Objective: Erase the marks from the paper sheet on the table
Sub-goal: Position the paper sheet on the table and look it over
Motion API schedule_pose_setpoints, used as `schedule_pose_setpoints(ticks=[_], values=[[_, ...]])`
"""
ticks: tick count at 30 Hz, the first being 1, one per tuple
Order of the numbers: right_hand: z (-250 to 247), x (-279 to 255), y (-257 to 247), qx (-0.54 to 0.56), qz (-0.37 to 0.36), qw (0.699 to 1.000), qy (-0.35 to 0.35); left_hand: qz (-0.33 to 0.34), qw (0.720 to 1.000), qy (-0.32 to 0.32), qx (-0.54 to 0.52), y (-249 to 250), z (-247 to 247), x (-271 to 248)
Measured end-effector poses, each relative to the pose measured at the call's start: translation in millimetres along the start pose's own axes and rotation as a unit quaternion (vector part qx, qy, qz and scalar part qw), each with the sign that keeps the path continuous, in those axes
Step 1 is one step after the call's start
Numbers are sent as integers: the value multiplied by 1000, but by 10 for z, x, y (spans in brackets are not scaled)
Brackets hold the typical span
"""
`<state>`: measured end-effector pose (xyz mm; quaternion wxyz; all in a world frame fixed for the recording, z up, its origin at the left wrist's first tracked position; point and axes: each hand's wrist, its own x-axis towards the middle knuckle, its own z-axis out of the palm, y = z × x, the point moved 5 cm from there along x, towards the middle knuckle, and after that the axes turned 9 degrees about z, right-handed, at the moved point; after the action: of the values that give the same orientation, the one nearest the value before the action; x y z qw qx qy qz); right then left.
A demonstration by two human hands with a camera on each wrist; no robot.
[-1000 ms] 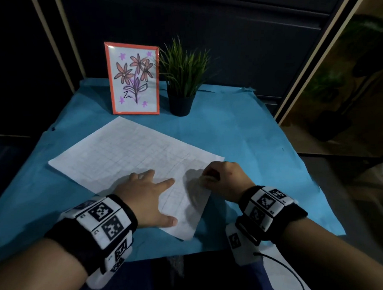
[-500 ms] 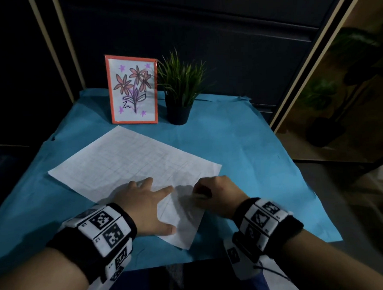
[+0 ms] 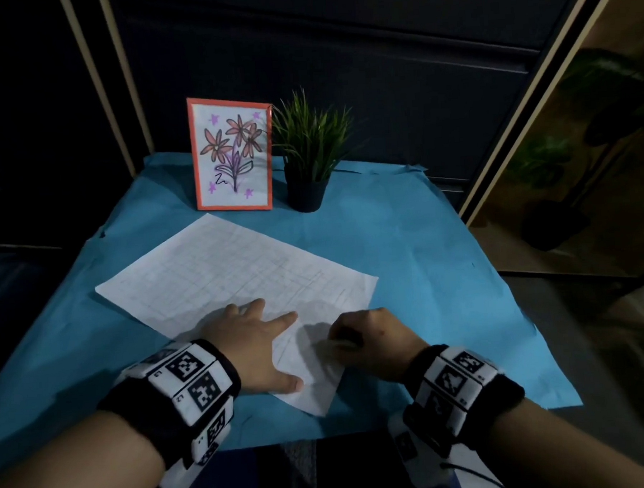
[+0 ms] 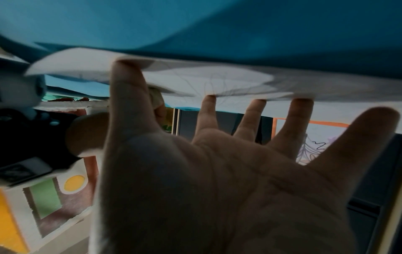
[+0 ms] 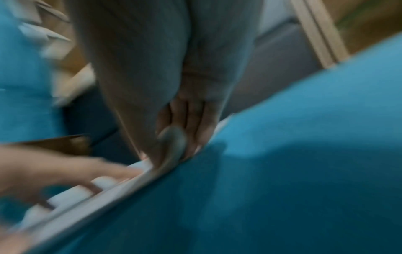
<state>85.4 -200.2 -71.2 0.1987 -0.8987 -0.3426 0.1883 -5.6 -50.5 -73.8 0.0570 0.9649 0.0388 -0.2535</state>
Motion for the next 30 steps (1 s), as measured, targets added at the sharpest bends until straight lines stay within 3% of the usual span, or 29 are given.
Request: schedule_pose_setpoints(ticks=[4,10,15,21,26,30], values=[[-148,118,138,17,53,996,68,-4,1000,-3,-7,8,-8,-6],[103,-96,-141,-17,-42,999,-9,-3,1000,1,-14,-5,6,-21],[-66,56,88,16,45,997,62,-12,1000,18,-22,-36,30,35],[101,-140,-89,12,-25,1000,13,-3,999,29,-16,-55,52,46],[-82,22,144,34,47,996,66,-21,999,16,-30,-78,61,84],[-14,8,43,29,12,999,29,-28,999,8,-36,-101,48,100]])
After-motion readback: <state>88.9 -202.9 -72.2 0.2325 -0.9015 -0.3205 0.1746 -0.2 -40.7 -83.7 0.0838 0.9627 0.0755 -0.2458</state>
